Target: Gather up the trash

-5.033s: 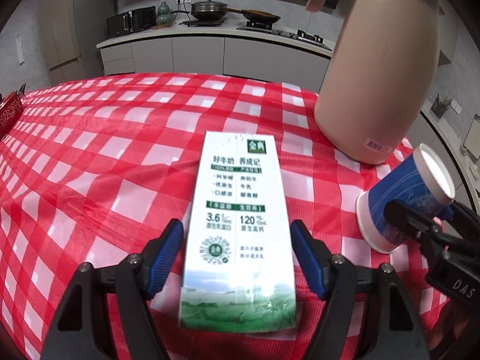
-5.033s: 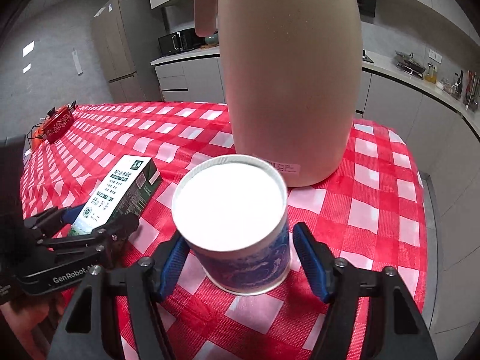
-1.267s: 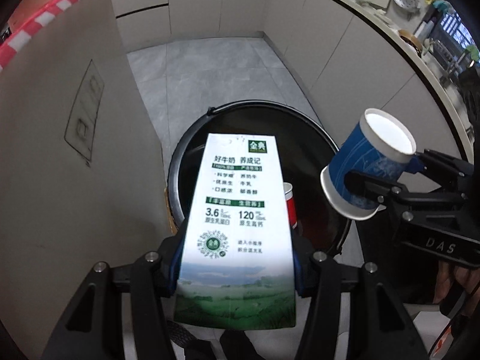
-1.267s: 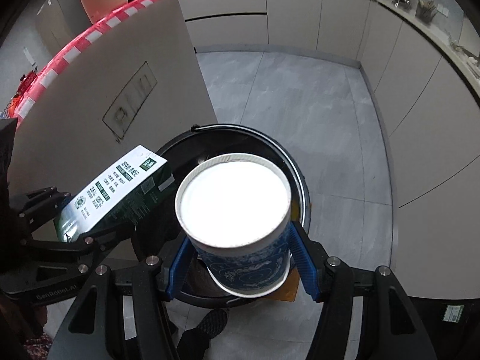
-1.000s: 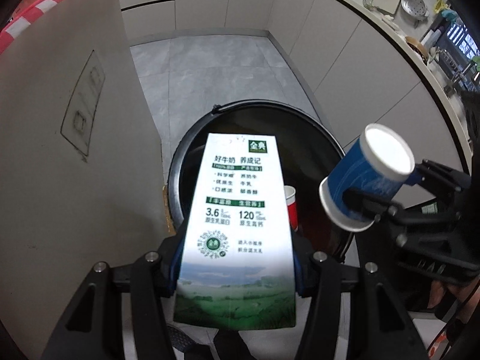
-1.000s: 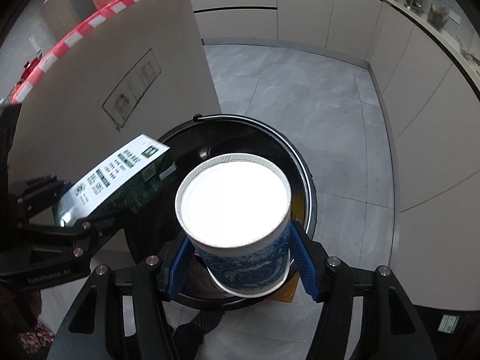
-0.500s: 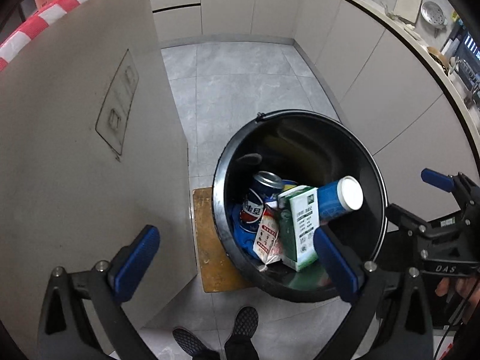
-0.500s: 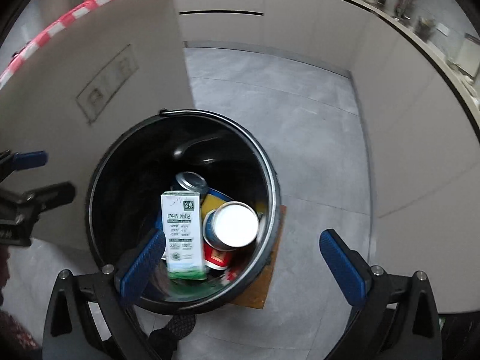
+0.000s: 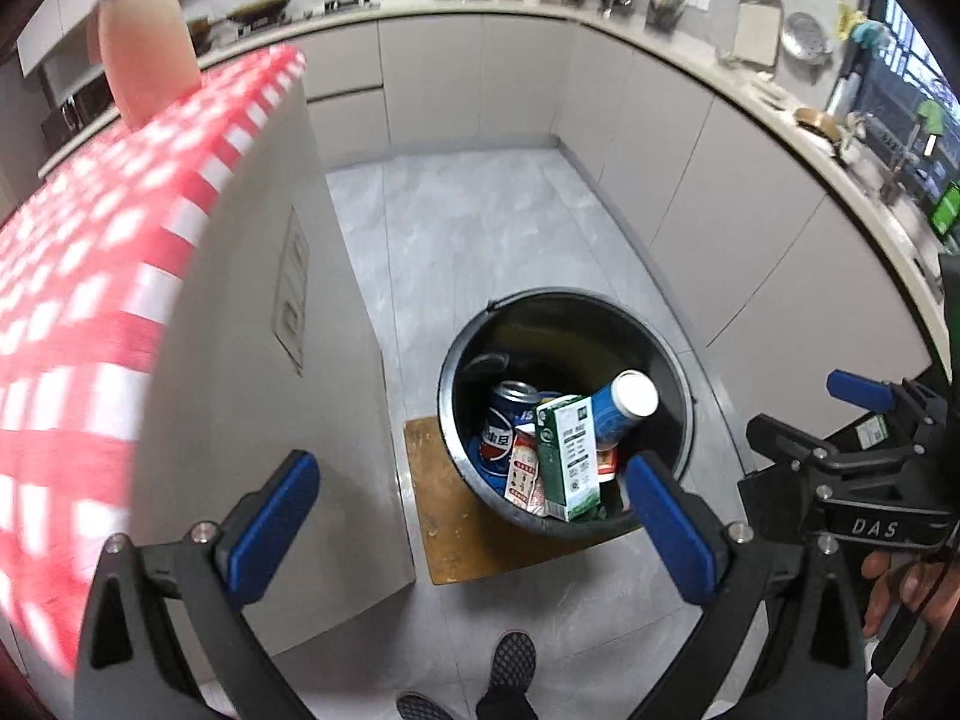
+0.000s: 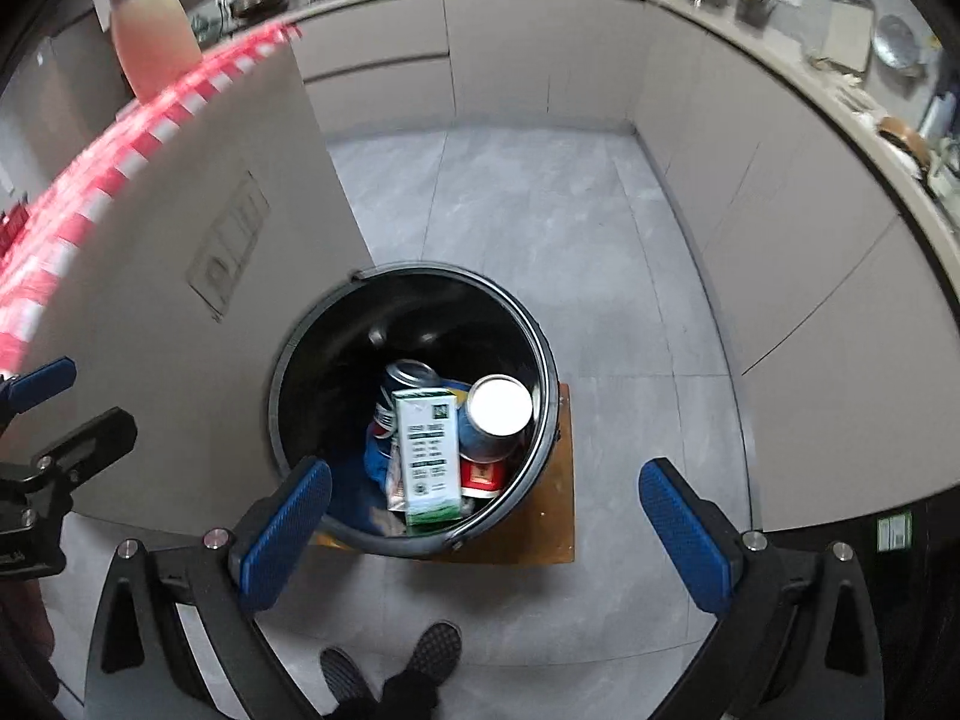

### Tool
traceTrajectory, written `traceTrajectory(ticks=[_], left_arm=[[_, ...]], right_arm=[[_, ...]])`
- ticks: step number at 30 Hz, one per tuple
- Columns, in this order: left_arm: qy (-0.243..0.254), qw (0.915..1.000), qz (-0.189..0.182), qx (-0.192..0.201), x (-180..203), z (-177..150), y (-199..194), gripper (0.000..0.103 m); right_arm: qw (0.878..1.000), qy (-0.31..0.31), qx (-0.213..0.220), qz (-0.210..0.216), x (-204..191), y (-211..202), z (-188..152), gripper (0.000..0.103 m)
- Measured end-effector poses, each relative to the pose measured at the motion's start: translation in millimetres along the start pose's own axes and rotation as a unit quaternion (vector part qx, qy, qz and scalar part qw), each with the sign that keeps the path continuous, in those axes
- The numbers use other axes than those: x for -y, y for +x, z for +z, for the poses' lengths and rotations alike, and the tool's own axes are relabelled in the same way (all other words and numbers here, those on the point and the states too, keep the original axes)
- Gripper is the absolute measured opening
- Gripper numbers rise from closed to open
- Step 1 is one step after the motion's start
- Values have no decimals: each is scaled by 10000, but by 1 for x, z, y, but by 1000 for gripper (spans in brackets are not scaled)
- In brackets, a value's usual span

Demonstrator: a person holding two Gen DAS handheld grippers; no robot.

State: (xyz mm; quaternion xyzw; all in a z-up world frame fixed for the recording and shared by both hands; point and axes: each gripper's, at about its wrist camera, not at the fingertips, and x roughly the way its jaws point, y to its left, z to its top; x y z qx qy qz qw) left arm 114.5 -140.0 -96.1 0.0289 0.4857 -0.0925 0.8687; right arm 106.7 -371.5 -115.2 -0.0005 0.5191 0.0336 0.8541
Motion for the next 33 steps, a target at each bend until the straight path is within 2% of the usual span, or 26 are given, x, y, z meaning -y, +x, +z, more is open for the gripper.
traceTrajectory(ticks=[6,16,25,33], left_arm=[[51,9993,-109,363,-11,-8,-49,103],[67,9971,-163,741,-31,-17,-101,103],[-10,9935,-58,1138,-62,-30,-153,103],[-141,9904,-26,1371,-76,-42,-176,103]], right_arm=[[9991,150,387,-43,-25,-67,-16,103],[9953,56,963,-34,-73,-144,-29,103],[9906,-100,1359,84,-116,-195,-41,103],[9868,-230,1596,148,-141,-224,-56,103]])
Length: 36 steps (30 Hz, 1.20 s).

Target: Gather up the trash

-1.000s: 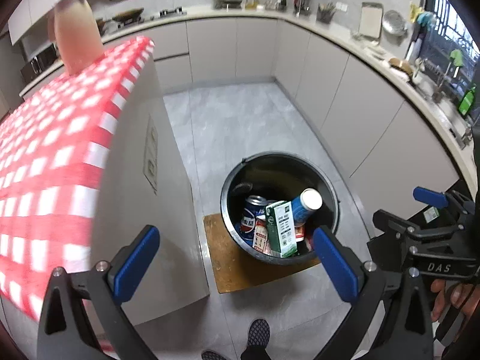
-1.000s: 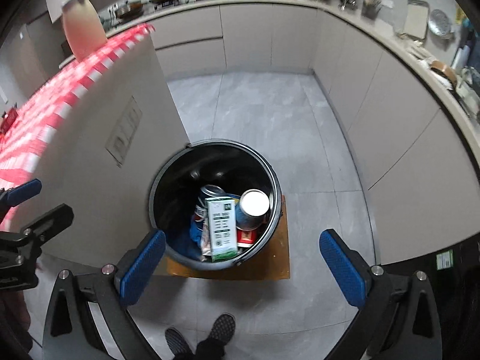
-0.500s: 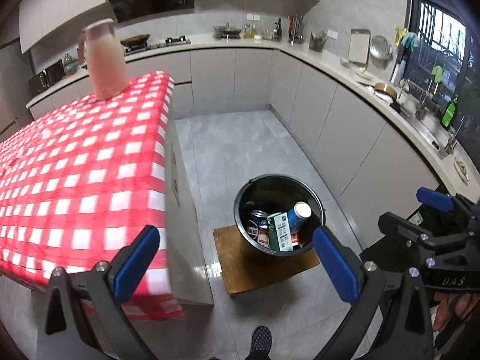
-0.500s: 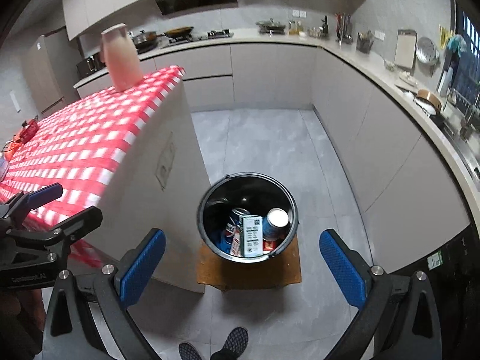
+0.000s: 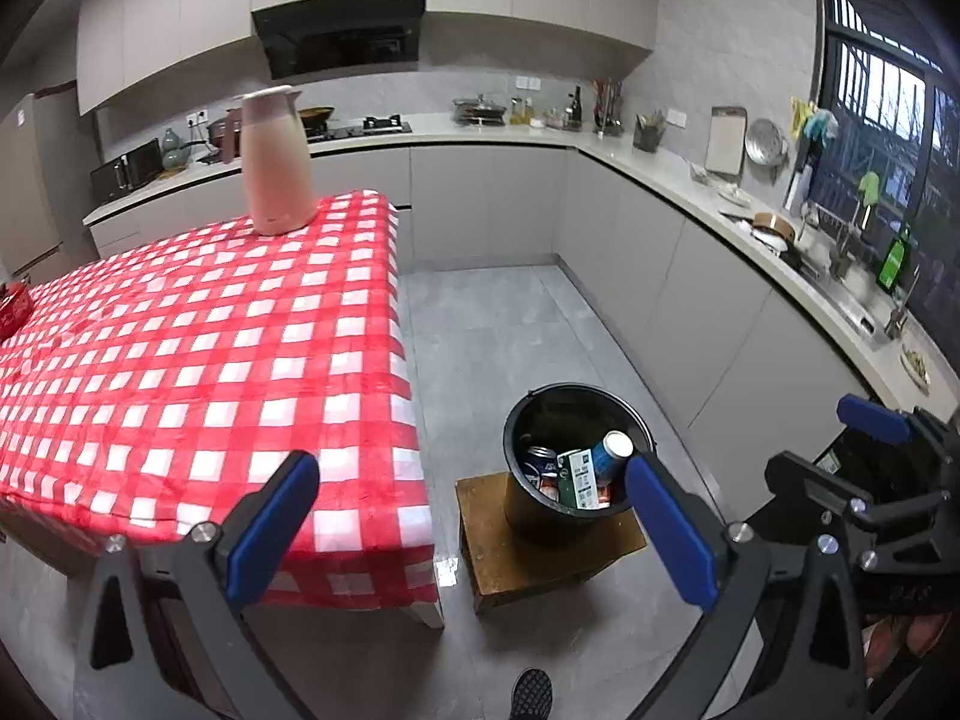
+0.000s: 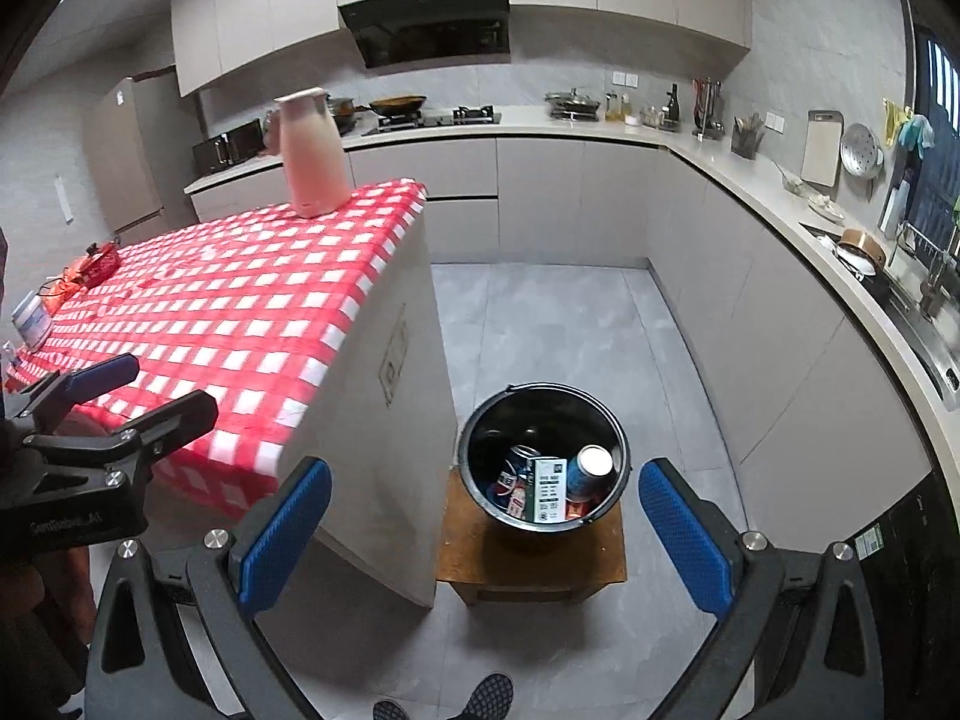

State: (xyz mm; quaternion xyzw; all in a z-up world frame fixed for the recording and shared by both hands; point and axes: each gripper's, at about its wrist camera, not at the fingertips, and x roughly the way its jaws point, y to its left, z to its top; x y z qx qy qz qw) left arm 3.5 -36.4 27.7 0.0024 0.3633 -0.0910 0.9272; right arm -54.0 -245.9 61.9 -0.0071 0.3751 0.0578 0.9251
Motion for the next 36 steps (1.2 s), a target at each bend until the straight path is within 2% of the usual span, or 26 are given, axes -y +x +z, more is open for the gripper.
traceTrajectory(ticks=[20,36], left_arm=[[-62,9995,25,318,3,-2,-19,103],[-41,9994,43,354,4,0,-19,103]], right_arm=[[9998,-4,190,44,-1,-18,-5,103],[9998,-22,206,61,-1,-20,-2,103]])
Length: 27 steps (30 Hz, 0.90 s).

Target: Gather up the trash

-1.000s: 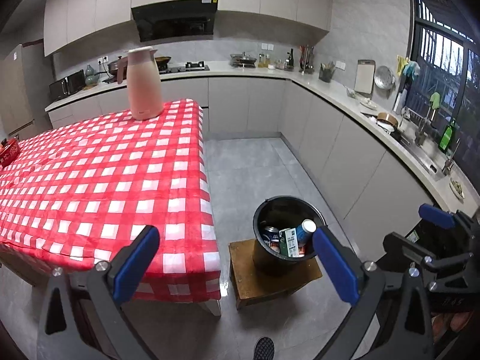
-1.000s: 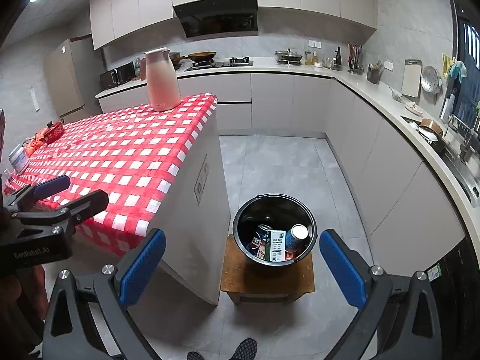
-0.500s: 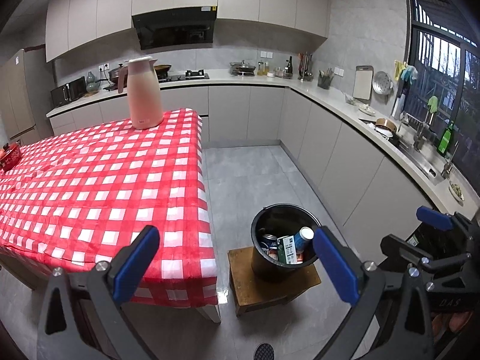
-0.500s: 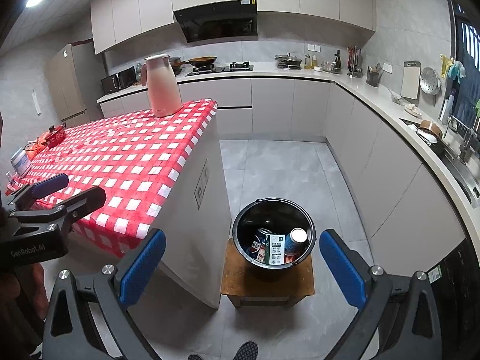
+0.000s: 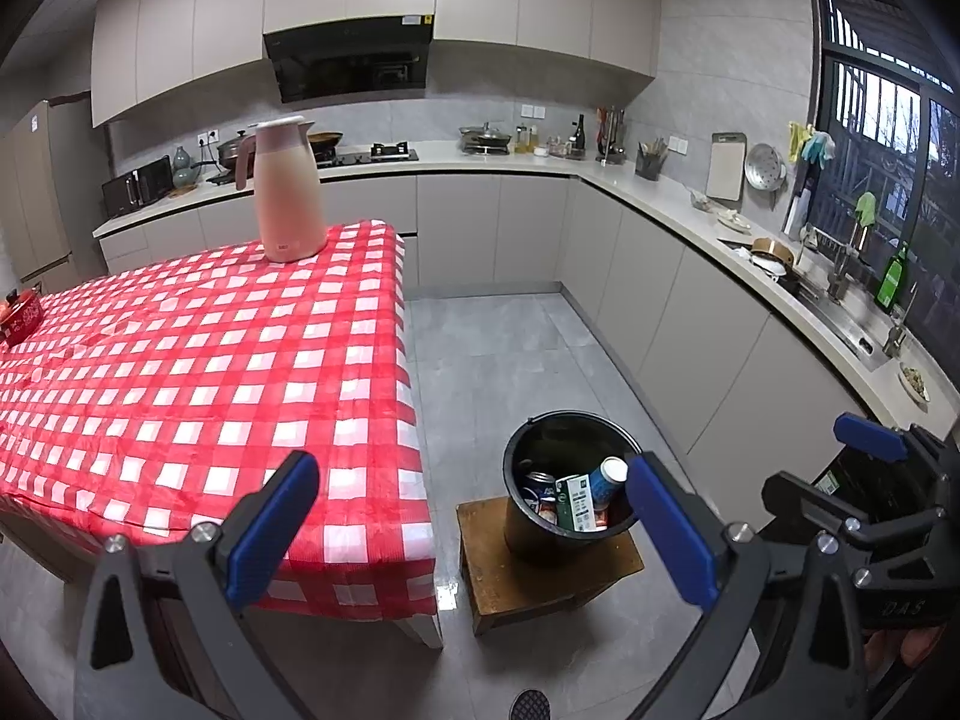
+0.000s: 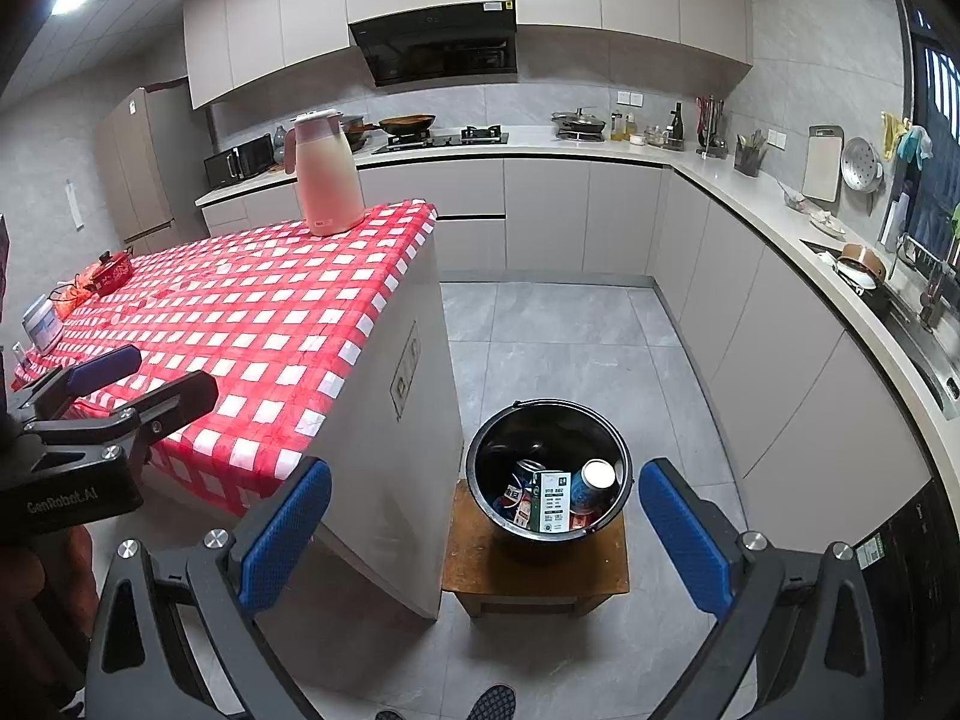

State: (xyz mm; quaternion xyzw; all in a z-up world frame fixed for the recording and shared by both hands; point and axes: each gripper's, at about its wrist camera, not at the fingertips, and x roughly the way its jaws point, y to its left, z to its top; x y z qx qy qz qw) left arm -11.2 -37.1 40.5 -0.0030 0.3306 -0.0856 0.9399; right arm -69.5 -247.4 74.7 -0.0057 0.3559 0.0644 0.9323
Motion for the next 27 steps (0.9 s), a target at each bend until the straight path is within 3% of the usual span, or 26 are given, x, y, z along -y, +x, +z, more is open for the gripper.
traceTrajectory(ticks=[27], left_arm=[[102,9999,-93,-15,5,3,3,103]], right_arm=[[10000,36,5,-59,1,0,2,103]])
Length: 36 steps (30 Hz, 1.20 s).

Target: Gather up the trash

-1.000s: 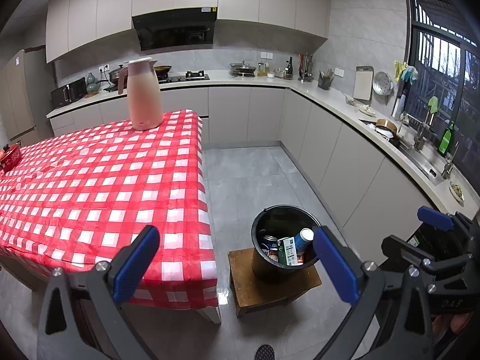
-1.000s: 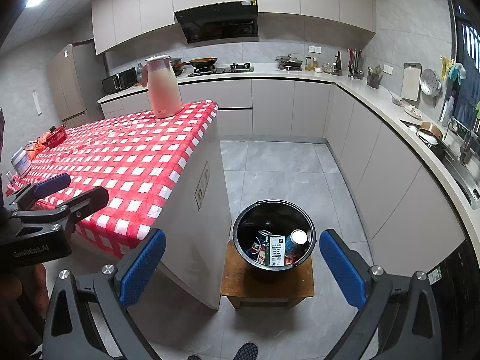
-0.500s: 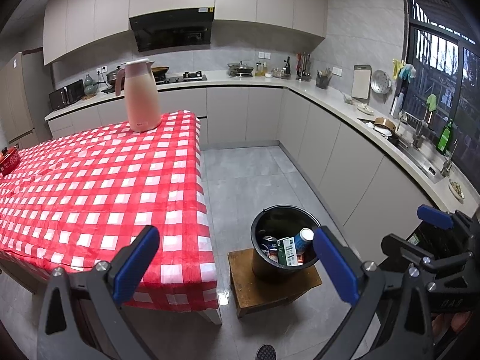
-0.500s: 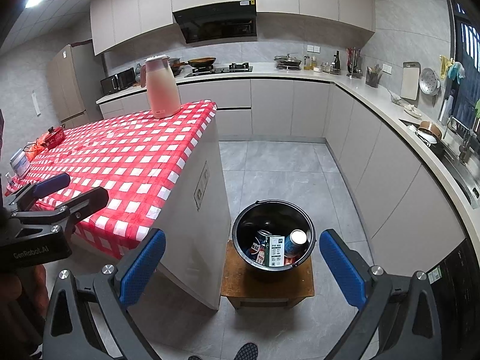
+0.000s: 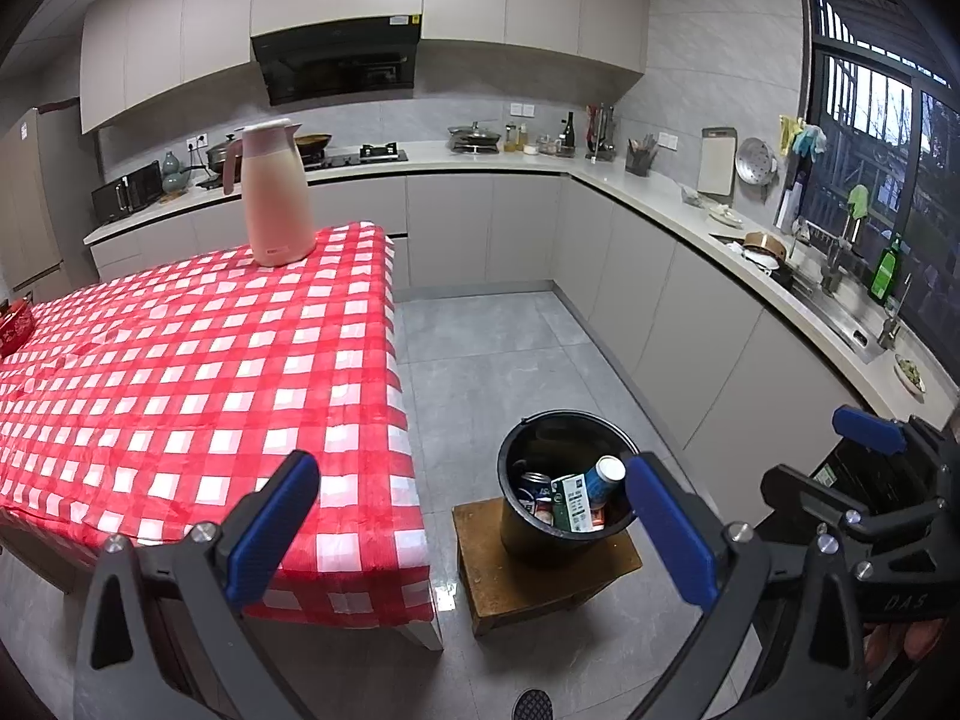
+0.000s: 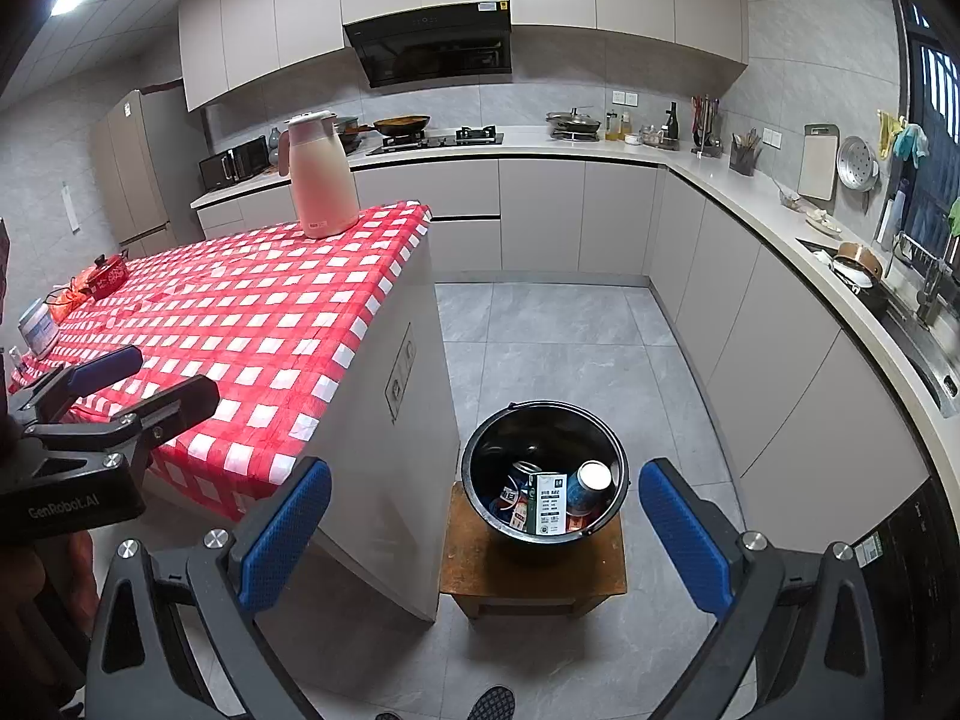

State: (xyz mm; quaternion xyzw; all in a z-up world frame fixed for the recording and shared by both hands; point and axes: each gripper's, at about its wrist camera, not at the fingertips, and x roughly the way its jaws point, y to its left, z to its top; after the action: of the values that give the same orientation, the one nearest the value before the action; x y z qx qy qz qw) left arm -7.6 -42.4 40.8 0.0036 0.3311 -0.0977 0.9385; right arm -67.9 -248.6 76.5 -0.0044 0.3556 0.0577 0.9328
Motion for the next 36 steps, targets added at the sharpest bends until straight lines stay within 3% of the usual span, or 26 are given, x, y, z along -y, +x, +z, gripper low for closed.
traceTrajectory(ticks=[36], left_arm=[[59,10000,11,-4,2,-4,6,103]], right_arm=[[10000,3,29,-2,3,4,2,103]])
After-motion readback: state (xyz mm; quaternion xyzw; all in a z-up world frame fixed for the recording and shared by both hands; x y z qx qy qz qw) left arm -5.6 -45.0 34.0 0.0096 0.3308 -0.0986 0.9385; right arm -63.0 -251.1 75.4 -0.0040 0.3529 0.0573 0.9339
